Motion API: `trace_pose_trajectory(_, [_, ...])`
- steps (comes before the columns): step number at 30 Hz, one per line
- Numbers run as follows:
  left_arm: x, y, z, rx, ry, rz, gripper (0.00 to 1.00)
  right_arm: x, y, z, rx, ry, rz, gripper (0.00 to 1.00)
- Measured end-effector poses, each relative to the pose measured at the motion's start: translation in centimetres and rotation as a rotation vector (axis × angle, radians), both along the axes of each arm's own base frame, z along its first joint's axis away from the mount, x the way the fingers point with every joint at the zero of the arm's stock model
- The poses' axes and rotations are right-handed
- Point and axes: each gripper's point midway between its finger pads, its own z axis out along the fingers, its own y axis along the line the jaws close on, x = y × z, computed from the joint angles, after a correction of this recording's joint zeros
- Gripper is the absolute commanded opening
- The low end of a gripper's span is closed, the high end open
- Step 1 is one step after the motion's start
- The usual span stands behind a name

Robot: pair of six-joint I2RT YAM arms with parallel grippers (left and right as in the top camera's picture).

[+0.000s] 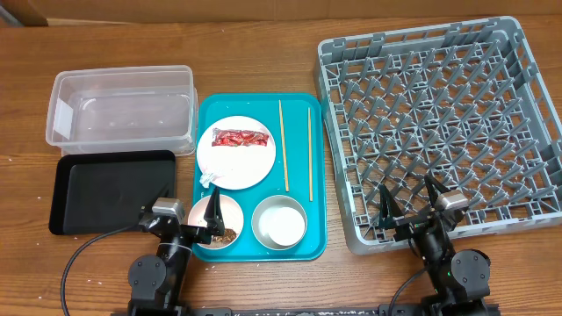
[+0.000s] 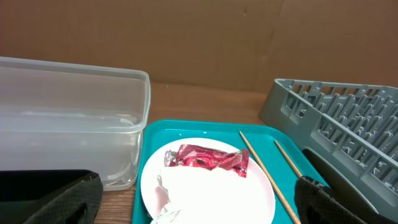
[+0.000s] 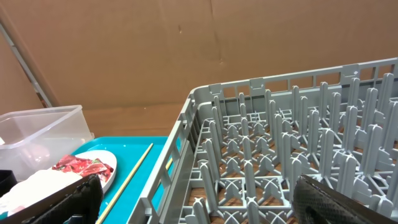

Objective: Sort waste into correct bins and load items into the dishwasher

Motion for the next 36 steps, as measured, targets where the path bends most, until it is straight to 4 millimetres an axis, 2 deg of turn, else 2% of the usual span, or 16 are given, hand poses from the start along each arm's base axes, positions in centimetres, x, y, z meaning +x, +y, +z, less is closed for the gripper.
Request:
trace_pose_trajectory(16, [0.0, 0.0, 0.0, 0.000, 0.000, 0.000, 1.00, 0.0, 0.0, 0.0, 0.000, 0.000, 0.000, 1.00])
trace_pose_trajectory(18, [0.0, -0.1, 0.0, -0.011, 0.000, -0.003, 1.00, 0.0, 0.0, 0.5, 0.004, -0.019, 0.000, 1.00])
trace_pose_trajectory(20, [-0.1, -0.9, 0.8, -0.074, -0.017, -0.046, 1.00, -0.2, 0.5, 1.1, 0.009, -0.043, 0.032, 1.00])
trace_pose_trajectory(23, [-0.5, -2.2, 1.7, -0.195, -0.021, -0.120, 1.00, -1.2, 2.9, 1.2, 0.010, -0.048, 0.184, 1.00])
trace_pose_trajectory(27, [-1.0, -3.3, 4.3, -0.298, -0.093, -0.203, 1.00, -2.6, 5.1, 2.6, 0.071, -0.080, 0.335, 1.00])
trace_pose_trajectory(34, [-2.2, -4.5, 8.0, -0.322, -0.222, -0.306, 1.00, -3.6, 6.2, 3.4, 0.115, -0.077, 0.421, 1.00])
trace_pose_trajectory(36, [-2.5, -4.6, 8.8, -0.321, -0.213, -0.315, 1.00, -4.0, 6.1, 4.7, 0.123, -0.055, 0.422, 1.00])
